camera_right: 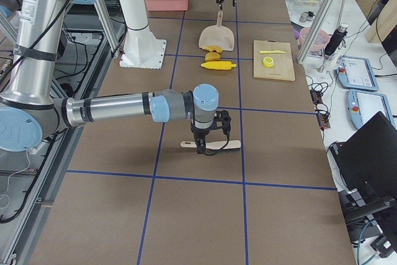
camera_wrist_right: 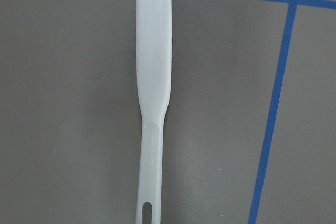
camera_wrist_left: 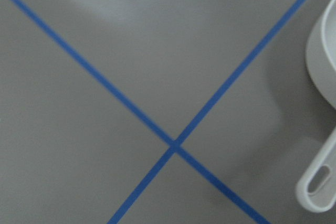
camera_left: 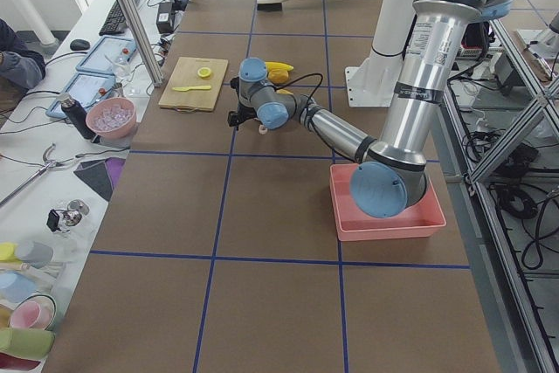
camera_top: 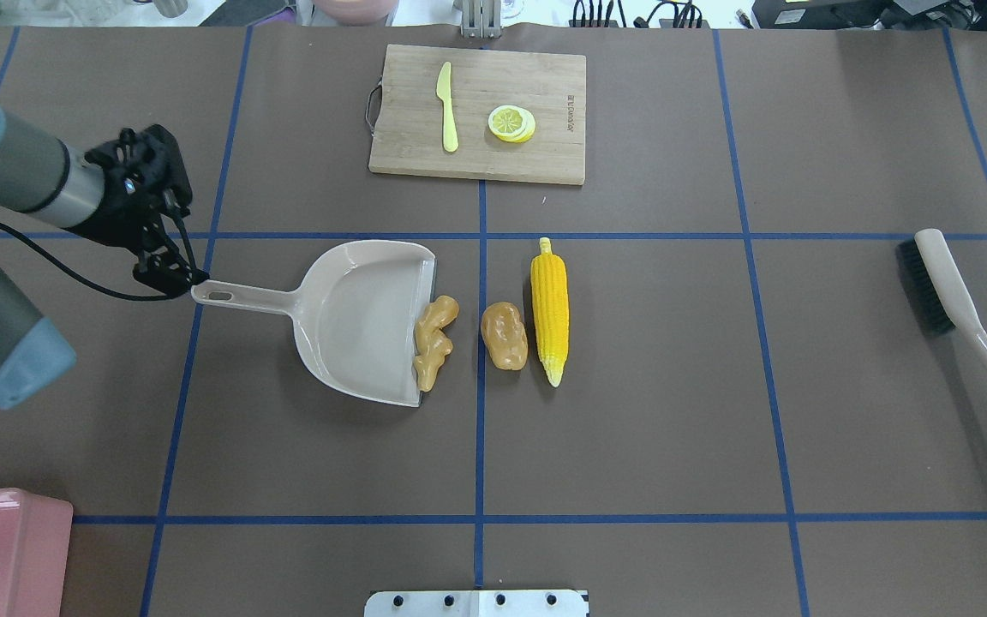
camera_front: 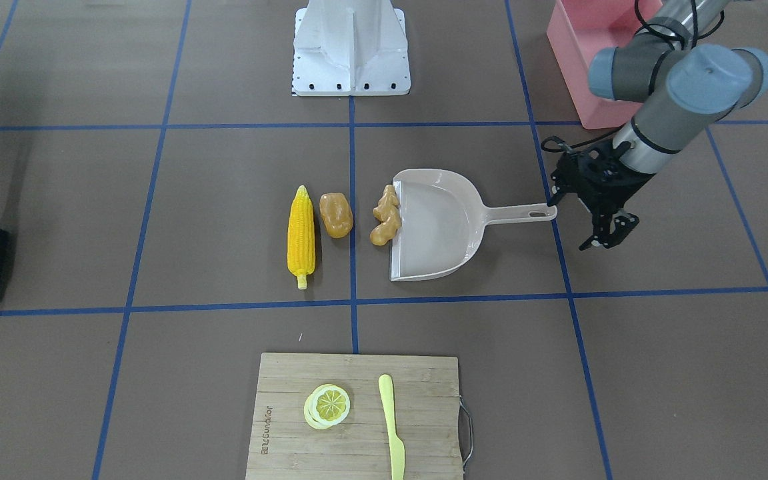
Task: Sweep and dump trash into bin
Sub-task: 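Reach the left gripper to the beige dustpan handle and grasp it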
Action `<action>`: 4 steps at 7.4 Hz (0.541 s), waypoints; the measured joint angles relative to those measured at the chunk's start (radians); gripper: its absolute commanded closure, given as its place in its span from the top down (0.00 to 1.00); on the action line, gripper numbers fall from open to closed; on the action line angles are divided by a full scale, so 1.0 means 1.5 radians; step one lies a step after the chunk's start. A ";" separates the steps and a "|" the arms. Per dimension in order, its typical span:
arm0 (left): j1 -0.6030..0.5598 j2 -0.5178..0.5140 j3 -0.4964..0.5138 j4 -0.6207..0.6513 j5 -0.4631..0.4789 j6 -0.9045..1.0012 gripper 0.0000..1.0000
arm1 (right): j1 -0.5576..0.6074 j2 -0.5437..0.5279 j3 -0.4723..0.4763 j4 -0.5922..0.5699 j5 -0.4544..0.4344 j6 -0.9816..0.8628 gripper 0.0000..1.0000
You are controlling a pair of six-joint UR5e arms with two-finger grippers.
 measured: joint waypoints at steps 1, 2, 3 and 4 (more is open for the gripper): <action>0.032 -0.012 -0.008 -0.011 0.007 0.014 0.99 | -0.034 -0.007 -0.003 0.033 -0.026 0.021 1.00; 0.049 -0.017 -0.020 -0.011 0.010 0.019 0.99 | -0.068 -0.010 -0.019 0.069 -0.049 0.036 1.00; 0.060 -0.019 -0.026 -0.008 0.011 0.022 0.99 | -0.099 -0.011 -0.045 0.115 -0.064 0.052 1.00; 0.067 -0.019 -0.029 -0.006 0.012 0.023 0.99 | -0.127 -0.010 -0.068 0.157 -0.070 0.072 1.00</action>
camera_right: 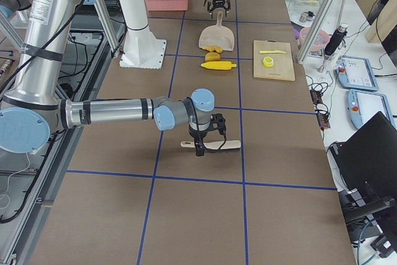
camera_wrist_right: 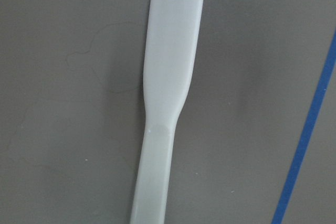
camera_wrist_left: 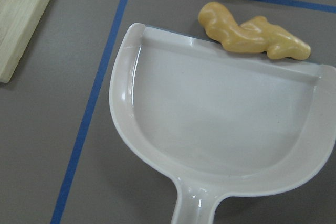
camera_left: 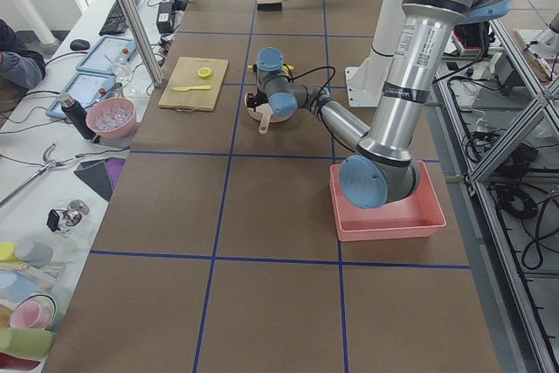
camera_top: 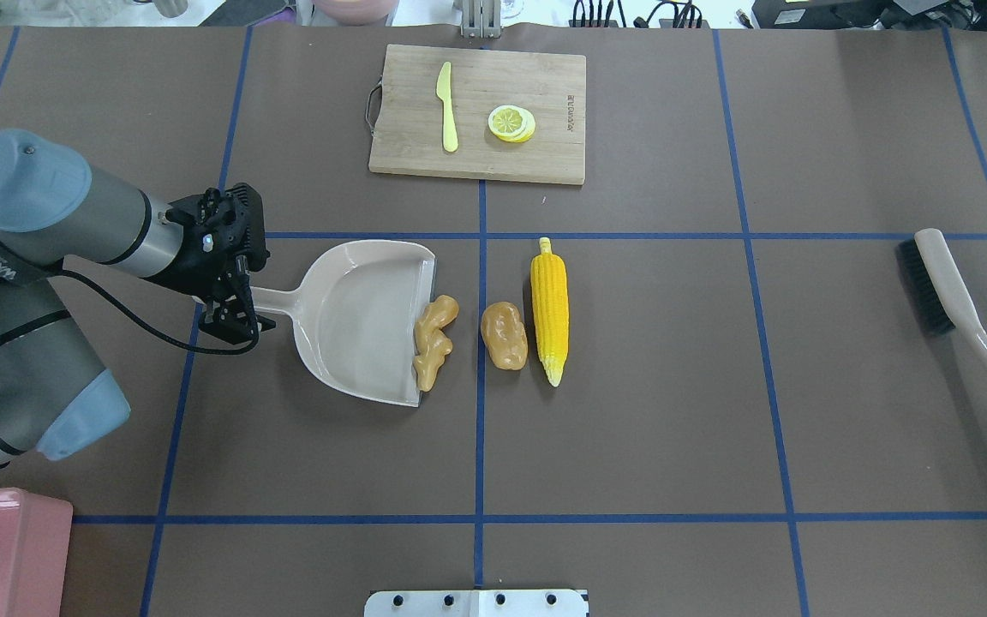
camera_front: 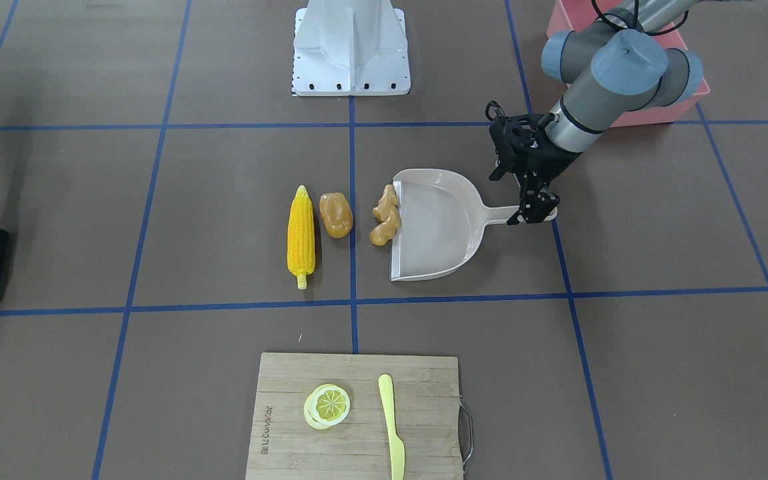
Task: Sweep and dump trash into bin
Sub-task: 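Reach the left gripper to the beige dustpan handle and grasp it, then lift the white brush with the right gripper and move it beside the corn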
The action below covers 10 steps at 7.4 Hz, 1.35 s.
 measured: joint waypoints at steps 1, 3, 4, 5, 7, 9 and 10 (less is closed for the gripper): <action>0.001 0.001 0.002 0.001 -0.001 0.004 0.99 | -0.023 0.005 -0.013 0.026 -0.002 0.024 1.00; -0.006 0.006 0.006 0.016 -0.007 0.043 0.99 | -0.053 0.020 -0.028 0.042 -0.003 0.065 1.00; -0.010 0.013 0.000 0.031 -0.014 0.072 0.99 | -0.064 0.026 -0.039 0.043 -0.004 0.077 1.00; -0.013 0.022 -0.003 0.041 -0.026 0.090 0.98 | -0.070 0.029 -0.048 0.044 -0.004 0.082 1.00; -0.017 0.031 0.005 0.045 -0.035 0.102 0.98 | -0.074 0.028 -0.052 0.043 0.005 0.093 0.79; -0.016 0.030 0.013 0.047 -0.035 0.114 0.97 | -0.074 0.024 -0.049 0.042 0.012 0.108 0.36; -0.016 0.027 0.019 0.048 -0.035 0.117 0.97 | -0.073 0.022 -0.048 0.042 0.013 0.109 0.16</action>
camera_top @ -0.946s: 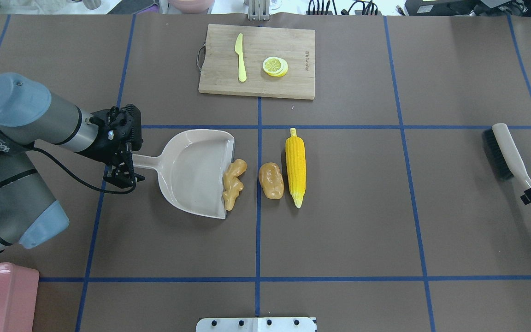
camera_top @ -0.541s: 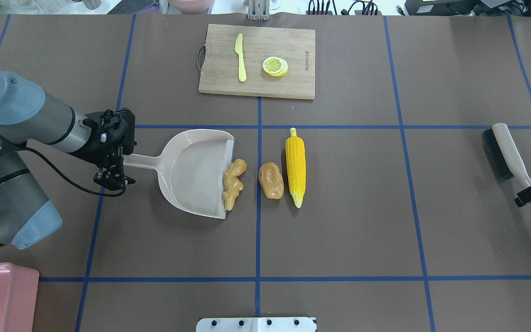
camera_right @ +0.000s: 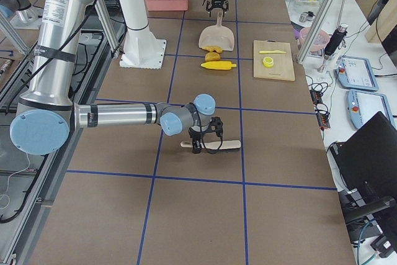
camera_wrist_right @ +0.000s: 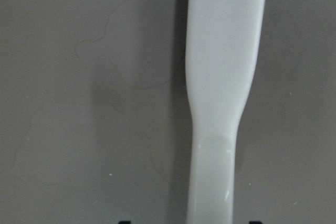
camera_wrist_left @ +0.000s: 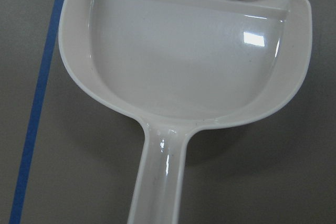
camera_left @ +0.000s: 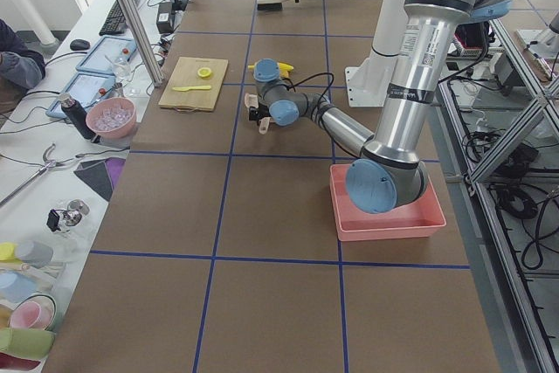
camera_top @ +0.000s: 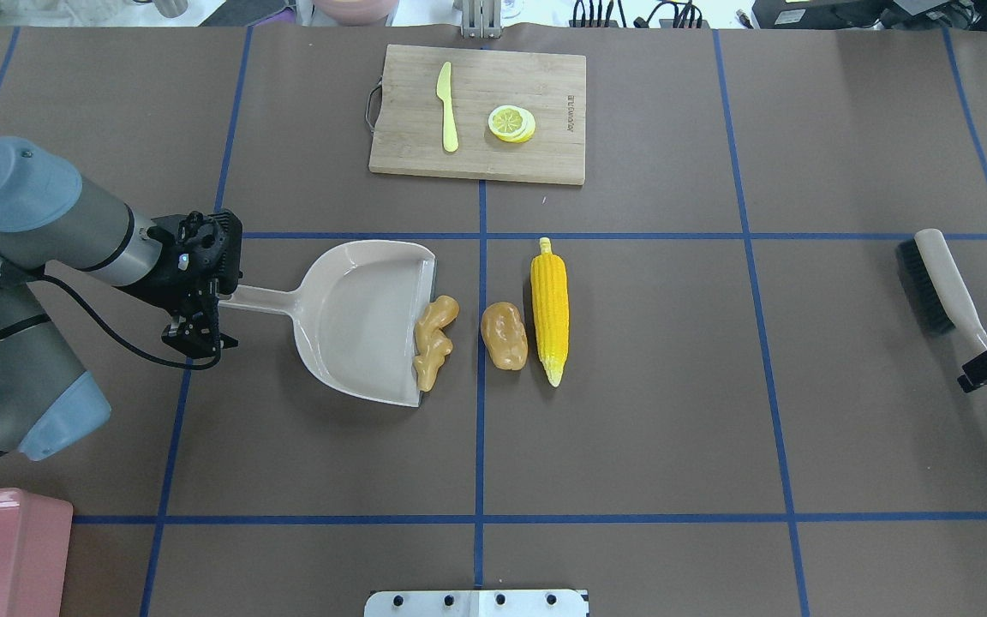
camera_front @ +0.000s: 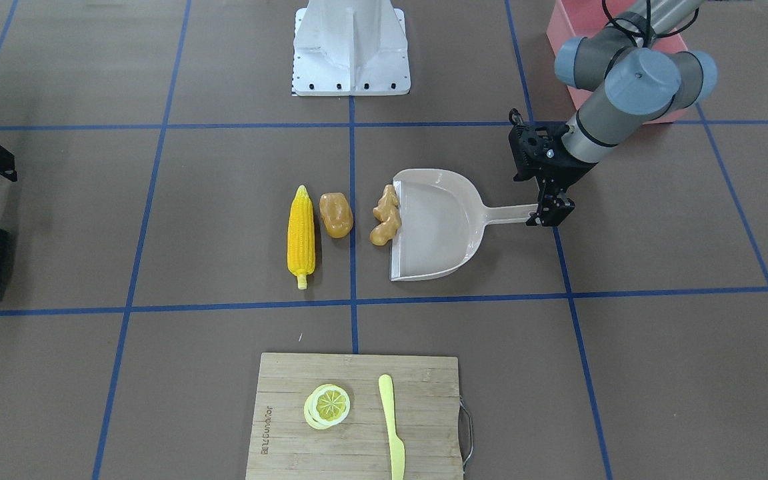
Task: Sweep and dump trash into bin
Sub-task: 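Lift the white brush with the right gripper and move it beside the corn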
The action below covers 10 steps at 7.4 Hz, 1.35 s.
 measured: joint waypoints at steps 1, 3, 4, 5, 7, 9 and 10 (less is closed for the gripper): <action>0.000 -0.005 0.007 0.000 0.000 0.001 0.97 | 0.000 -0.003 0.000 0.000 -0.001 -0.002 0.00; 0.000 -0.008 0.016 0.000 -0.002 0.009 0.96 | 0.002 -0.006 0.000 -0.001 -0.006 -0.013 0.00; 0.000 -0.012 0.023 0.000 -0.002 0.013 0.96 | 0.003 -0.006 0.010 -0.004 -0.006 -0.020 0.00; 0.000 -0.017 0.030 0.000 0.000 0.015 0.95 | 0.006 -0.004 0.038 -0.024 -0.001 -0.022 0.00; 0.001 -0.024 0.038 -0.001 0.001 0.016 0.93 | 0.012 0.032 0.129 -0.147 0.003 -0.021 0.00; 0.001 -0.026 0.042 -0.005 0.001 0.016 0.93 | 0.006 0.102 0.176 -0.243 -0.006 -0.014 0.00; 0.001 -0.026 0.045 -0.007 0.001 0.016 0.93 | -0.007 0.146 0.192 -0.295 -0.014 -0.003 0.00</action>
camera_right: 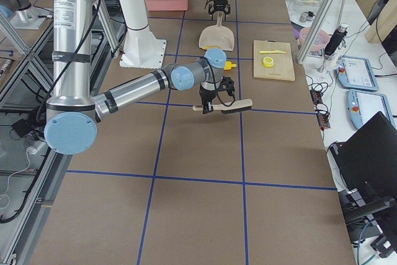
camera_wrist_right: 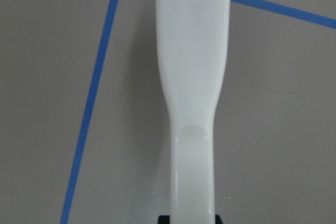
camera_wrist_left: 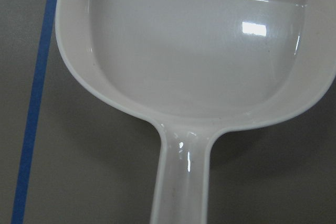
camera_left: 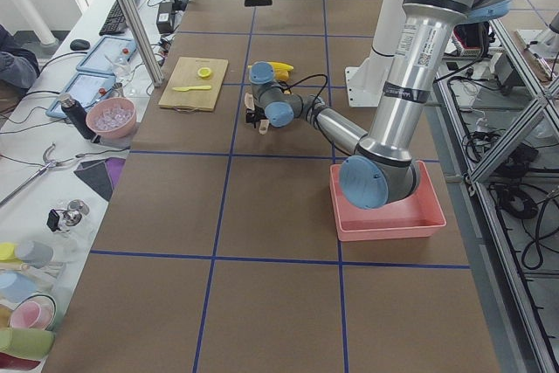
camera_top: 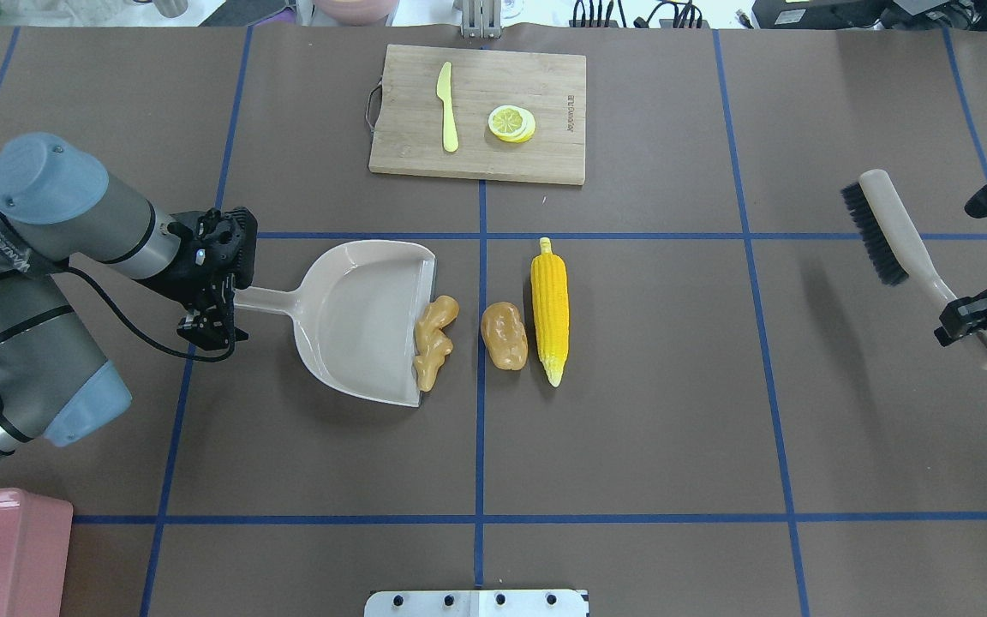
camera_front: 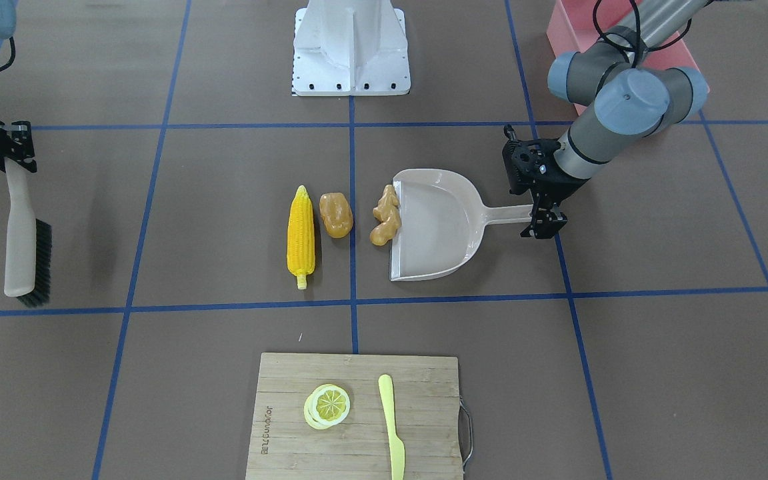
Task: Sweep and dump trash into bin
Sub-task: 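Lift the white brush with the right gripper and move it beside the corn, then sweep the corn and potatoes into the dustpan with the right gripper's brush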
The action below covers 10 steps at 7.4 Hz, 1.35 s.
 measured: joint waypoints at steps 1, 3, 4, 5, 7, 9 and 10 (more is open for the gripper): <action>0.000 0.000 0.002 -0.002 0.000 0.003 0.93 | -0.026 0.054 0.011 -0.057 -0.017 0.020 0.00; 0.000 0.000 0.007 -0.002 0.000 0.012 0.93 | -0.117 0.144 0.019 -0.120 -0.058 0.122 0.00; 0.000 0.000 0.009 -0.003 0.000 0.014 0.93 | -0.173 0.178 0.016 -0.125 -0.082 0.199 0.00; 0.000 0.000 0.010 -0.003 -0.001 0.015 0.93 | -0.216 0.202 0.012 -0.124 -0.097 0.266 0.00; 0.000 0.001 0.011 -0.003 -0.001 0.015 0.91 | -0.300 0.237 0.007 -0.114 -0.135 0.394 0.00; 0.000 0.000 0.012 -0.003 -0.001 0.015 0.85 | -0.378 0.251 -0.014 -0.066 -0.187 0.487 0.00; 0.000 0.000 0.013 -0.003 -0.001 0.015 0.81 | -0.396 0.260 -0.027 -0.048 -0.198 0.510 0.00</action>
